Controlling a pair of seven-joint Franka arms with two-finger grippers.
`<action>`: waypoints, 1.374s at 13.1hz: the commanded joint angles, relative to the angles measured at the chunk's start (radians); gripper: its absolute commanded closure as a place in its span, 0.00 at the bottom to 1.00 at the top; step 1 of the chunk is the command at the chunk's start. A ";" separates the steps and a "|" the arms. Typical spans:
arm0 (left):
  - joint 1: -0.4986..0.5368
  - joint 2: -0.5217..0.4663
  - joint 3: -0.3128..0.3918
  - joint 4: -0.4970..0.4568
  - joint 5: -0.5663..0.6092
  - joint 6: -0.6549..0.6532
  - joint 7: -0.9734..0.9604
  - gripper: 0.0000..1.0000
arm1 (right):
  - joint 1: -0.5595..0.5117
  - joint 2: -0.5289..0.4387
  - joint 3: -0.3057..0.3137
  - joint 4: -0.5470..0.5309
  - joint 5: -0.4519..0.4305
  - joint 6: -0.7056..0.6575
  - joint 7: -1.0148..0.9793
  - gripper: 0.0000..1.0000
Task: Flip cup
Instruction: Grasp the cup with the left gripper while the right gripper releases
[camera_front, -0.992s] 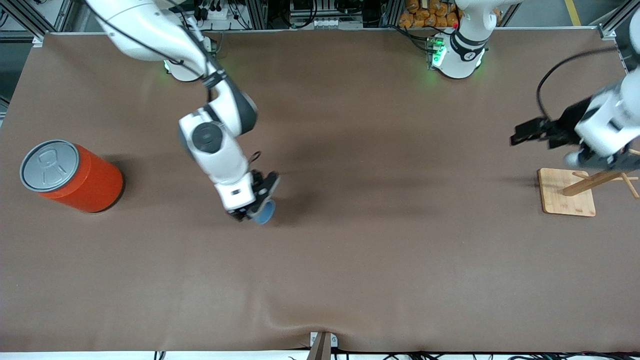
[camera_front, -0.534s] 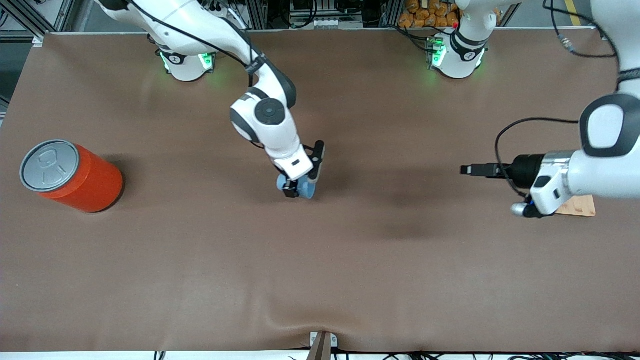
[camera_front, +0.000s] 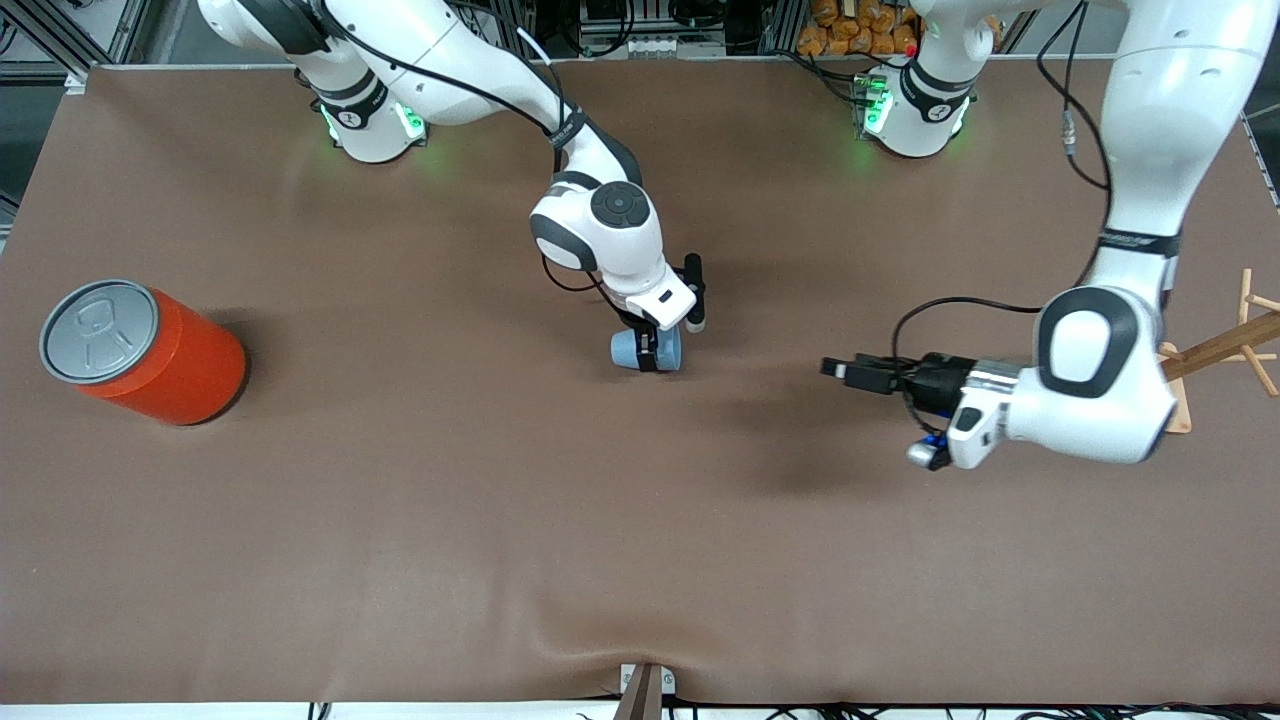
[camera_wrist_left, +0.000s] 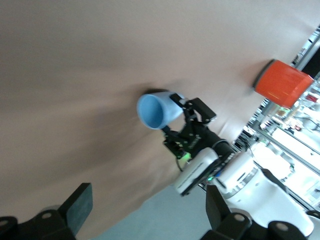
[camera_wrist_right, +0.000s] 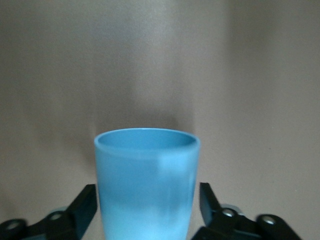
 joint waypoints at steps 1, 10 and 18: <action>-0.052 0.009 0.002 -0.041 -0.088 0.077 0.010 0.00 | 0.009 -0.011 -0.005 0.028 -0.023 -0.051 -0.013 0.00; -0.177 0.090 0.002 -0.075 -0.212 0.251 0.041 0.05 | -0.105 -0.316 -0.007 0.032 0.109 -0.434 -0.014 0.00; -0.243 0.163 0.002 -0.098 -0.304 0.346 0.188 0.29 | -0.528 -0.410 -0.018 0.105 0.109 -0.666 0.010 0.00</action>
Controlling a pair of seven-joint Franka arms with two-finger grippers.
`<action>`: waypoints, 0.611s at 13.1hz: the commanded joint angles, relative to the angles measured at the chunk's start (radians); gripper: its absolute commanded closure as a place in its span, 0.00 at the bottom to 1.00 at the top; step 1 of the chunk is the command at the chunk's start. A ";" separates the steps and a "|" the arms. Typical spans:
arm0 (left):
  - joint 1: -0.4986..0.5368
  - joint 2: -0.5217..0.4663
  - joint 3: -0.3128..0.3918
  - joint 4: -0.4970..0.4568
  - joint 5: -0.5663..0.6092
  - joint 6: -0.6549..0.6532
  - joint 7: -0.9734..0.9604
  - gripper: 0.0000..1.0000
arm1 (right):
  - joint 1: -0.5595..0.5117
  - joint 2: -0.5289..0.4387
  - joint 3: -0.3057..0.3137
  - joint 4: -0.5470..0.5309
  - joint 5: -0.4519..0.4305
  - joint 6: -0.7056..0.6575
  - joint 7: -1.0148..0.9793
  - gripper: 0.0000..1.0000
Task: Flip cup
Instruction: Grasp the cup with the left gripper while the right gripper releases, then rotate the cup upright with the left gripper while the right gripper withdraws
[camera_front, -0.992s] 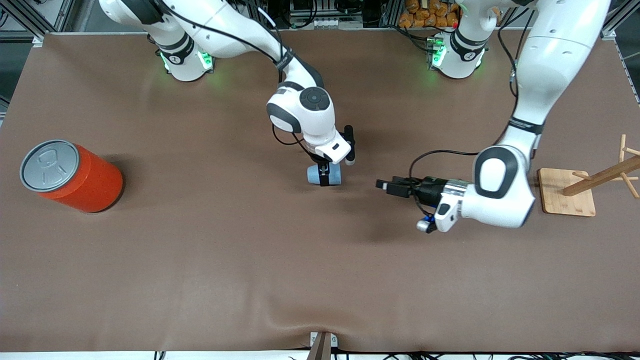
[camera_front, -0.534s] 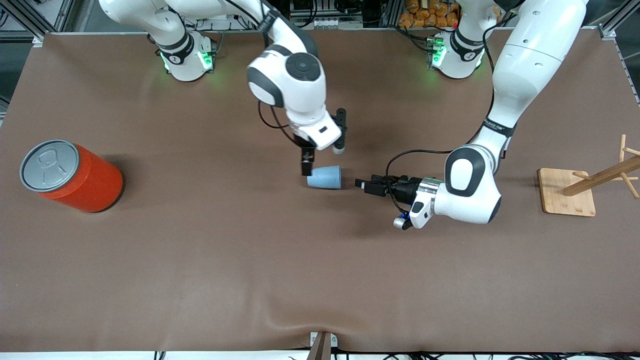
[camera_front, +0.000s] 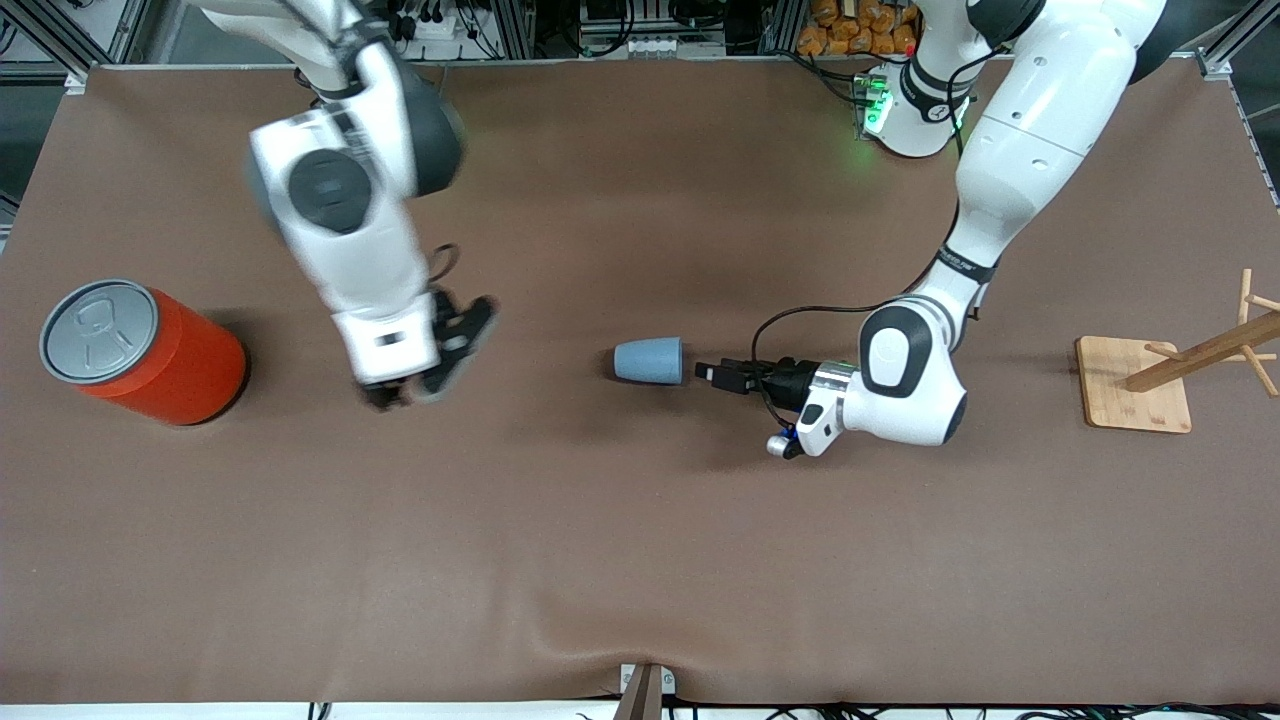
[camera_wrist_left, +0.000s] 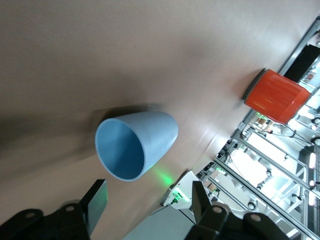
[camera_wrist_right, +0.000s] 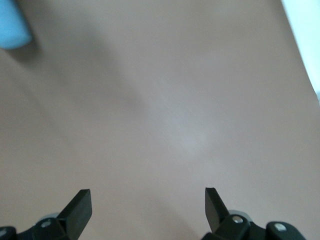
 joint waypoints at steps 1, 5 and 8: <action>-0.014 0.003 0.003 -0.027 -0.068 0.029 0.073 0.29 | -0.122 -0.001 0.012 0.007 0.017 -0.013 0.104 0.00; -0.035 0.055 0.003 -0.018 -0.160 0.075 0.146 0.33 | -0.159 -0.020 -0.024 0.016 0.020 -0.039 0.440 0.00; -0.060 0.063 0.003 -0.017 -0.228 0.092 0.160 0.42 | -0.260 -0.069 -0.024 0.022 0.103 -0.069 0.466 0.00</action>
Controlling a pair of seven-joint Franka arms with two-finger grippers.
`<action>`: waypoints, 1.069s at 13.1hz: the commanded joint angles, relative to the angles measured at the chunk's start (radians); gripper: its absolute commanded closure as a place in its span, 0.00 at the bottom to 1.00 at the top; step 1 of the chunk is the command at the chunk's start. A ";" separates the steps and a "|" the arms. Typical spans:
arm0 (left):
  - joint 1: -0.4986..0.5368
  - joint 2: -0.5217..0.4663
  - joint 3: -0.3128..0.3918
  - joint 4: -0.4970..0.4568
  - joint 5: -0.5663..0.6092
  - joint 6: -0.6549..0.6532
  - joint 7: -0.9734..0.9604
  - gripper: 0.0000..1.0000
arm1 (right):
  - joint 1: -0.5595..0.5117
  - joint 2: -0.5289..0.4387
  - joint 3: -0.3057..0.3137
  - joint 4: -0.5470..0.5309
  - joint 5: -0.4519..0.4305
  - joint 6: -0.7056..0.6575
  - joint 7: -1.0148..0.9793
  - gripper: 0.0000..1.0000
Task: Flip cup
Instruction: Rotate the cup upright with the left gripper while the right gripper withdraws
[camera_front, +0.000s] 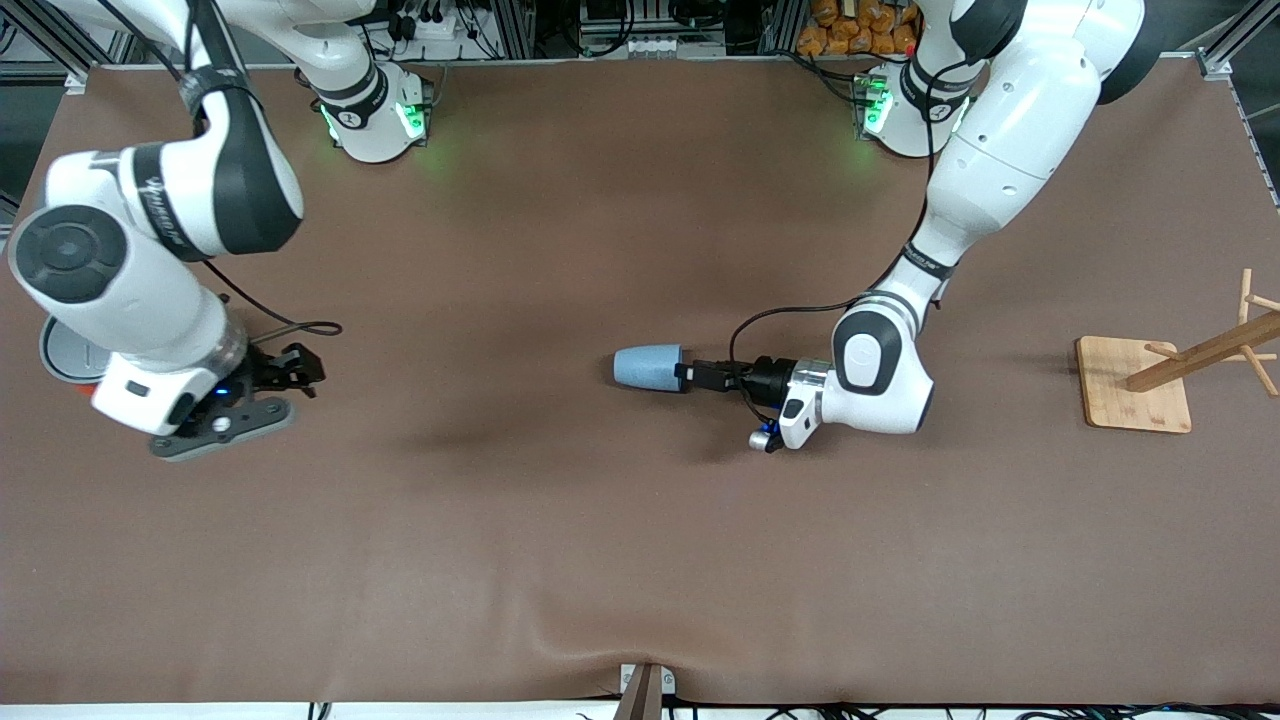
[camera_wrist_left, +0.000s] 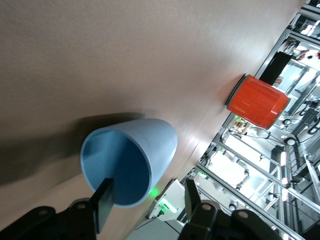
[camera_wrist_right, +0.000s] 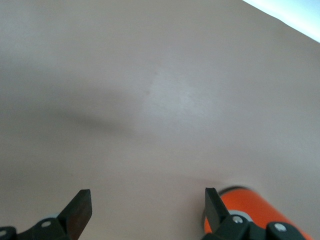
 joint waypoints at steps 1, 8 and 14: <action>-0.033 0.003 0.004 0.009 -0.062 0.021 0.017 0.46 | -0.111 -0.074 0.009 -0.002 0.148 -0.059 0.011 0.00; -0.065 0.011 0.004 0.015 -0.090 0.092 0.074 1.00 | -0.116 -0.187 0.008 -0.006 0.178 -0.248 0.074 0.00; -0.048 -0.165 0.061 0.087 0.109 0.112 -0.135 1.00 | -0.047 -0.215 -0.011 -0.002 0.187 -0.289 0.146 0.00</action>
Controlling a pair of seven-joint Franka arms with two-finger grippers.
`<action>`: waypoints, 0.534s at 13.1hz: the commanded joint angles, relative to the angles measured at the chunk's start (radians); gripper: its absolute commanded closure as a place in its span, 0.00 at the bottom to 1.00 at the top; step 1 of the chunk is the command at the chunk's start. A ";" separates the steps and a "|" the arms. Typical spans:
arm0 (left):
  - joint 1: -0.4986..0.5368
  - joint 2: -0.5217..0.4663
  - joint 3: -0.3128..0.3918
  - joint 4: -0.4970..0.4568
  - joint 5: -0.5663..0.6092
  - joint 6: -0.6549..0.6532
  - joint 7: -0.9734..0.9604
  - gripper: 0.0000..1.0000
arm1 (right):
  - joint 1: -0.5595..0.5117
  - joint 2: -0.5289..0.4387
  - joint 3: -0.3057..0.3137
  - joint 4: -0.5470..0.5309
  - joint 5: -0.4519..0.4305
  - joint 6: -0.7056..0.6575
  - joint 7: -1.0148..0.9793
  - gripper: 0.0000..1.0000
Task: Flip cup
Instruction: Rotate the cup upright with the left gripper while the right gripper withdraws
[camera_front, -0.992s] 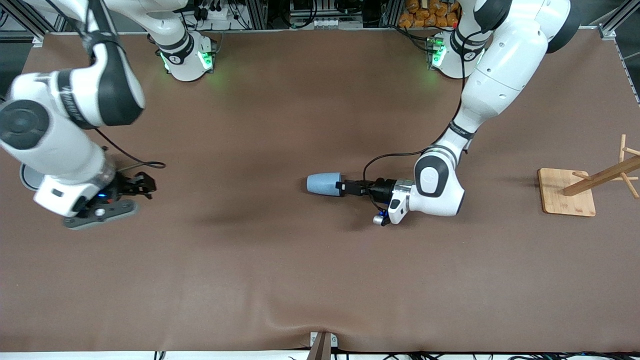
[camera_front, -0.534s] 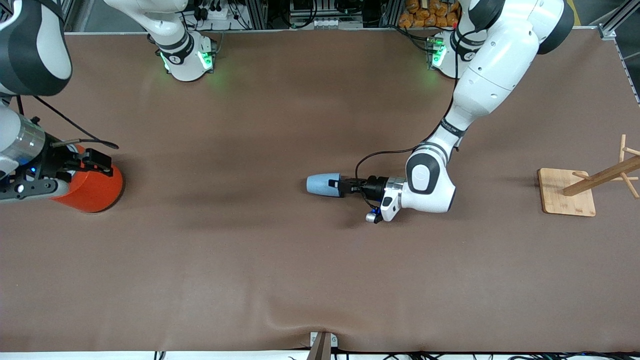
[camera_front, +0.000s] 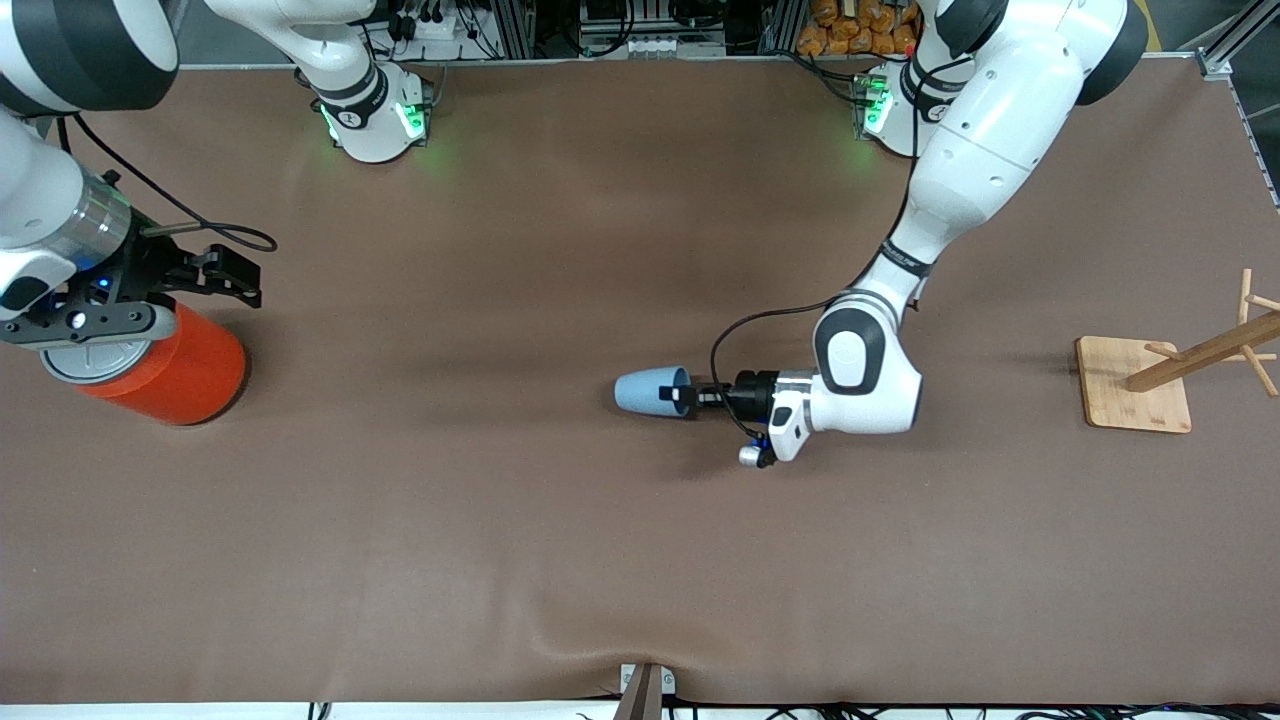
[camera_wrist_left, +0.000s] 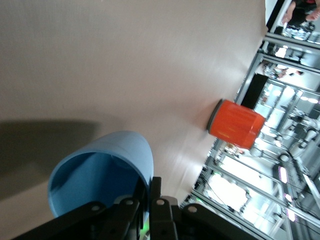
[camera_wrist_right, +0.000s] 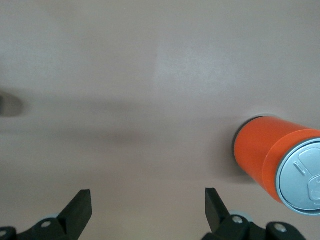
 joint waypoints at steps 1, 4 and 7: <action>0.013 -0.175 0.043 -0.020 0.187 0.005 -0.194 1.00 | 0.003 -0.025 -0.018 -0.013 0.021 -0.042 0.009 0.00; 0.078 -0.287 0.058 -0.026 0.559 -0.015 -0.368 1.00 | -0.003 -0.037 -0.019 0.030 0.028 -0.134 0.011 0.00; 0.083 -0.332 0.060 -0.040 1.031 -0.046 -0.547 1.00 | 0.000 -0.037 -0.023 0.045 0.035 -0.154 0.005 0.00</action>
